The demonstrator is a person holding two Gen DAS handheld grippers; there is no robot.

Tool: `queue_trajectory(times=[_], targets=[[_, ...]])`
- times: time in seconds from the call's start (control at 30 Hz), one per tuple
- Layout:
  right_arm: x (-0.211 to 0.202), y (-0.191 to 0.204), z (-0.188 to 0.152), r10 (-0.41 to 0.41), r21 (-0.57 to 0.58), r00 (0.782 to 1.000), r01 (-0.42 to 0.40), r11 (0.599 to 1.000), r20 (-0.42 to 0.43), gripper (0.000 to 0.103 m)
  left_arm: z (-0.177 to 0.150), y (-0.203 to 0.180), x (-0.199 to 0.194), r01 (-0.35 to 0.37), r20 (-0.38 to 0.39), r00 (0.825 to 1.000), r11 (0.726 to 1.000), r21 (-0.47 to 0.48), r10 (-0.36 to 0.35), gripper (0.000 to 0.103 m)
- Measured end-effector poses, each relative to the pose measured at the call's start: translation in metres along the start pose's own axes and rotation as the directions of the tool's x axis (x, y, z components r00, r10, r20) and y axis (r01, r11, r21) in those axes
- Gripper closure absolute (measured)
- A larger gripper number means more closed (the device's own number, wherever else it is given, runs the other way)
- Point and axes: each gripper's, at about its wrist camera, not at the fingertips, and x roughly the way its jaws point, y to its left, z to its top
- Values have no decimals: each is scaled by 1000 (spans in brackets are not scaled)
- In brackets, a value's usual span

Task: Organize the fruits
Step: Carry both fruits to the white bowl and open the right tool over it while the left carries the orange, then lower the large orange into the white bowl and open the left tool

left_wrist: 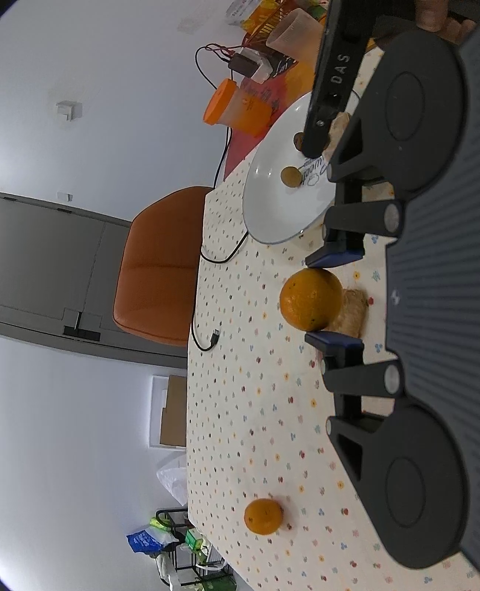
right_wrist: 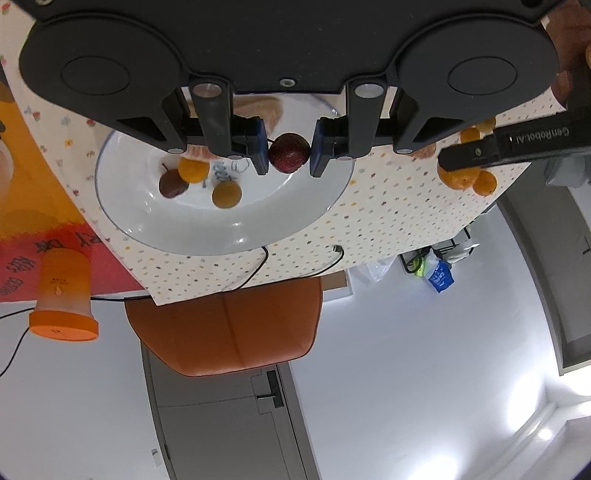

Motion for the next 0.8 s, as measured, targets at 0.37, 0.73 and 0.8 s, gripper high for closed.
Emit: queue_trajectory(times=[0.37,0.73,0.8], targets=[[13,3,7,73,-1,997,-73,997,15,75,4,-11,12,-1,-6,1000,1000,8,1,68],[-2,-24,3,3,54,1000,-4,999,19,70,12,-38,29,40,-12,999,998,39,-40,68],[-7,-30,2,-11,61,1000,9,998,20,70,12,-44,31,52,-14,999,998,46,-52,68]])
